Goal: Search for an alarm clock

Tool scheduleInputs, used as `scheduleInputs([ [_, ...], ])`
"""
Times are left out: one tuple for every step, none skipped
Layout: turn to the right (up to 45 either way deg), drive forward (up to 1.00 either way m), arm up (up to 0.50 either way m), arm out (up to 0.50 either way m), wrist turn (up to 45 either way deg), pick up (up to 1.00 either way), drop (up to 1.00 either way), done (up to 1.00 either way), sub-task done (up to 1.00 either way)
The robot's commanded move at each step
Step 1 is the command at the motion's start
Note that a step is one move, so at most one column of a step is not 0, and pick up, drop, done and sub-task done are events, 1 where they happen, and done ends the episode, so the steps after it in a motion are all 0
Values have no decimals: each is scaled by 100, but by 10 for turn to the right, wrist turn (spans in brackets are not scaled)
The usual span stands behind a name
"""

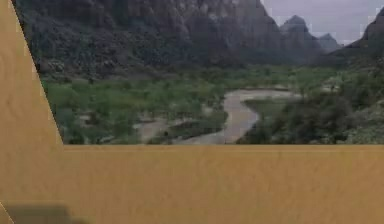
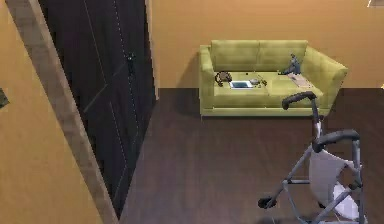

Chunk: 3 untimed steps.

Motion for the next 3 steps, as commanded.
scheduleInputs([
  [-450, 0, 0, 0, 0, 0, 0, 0, 0],
  [-450, 0, 0, 0, 0, 0, 0, 0, 0],
  [-450, 0, 0, 0, 0, 0, 0, 0, 0],
])
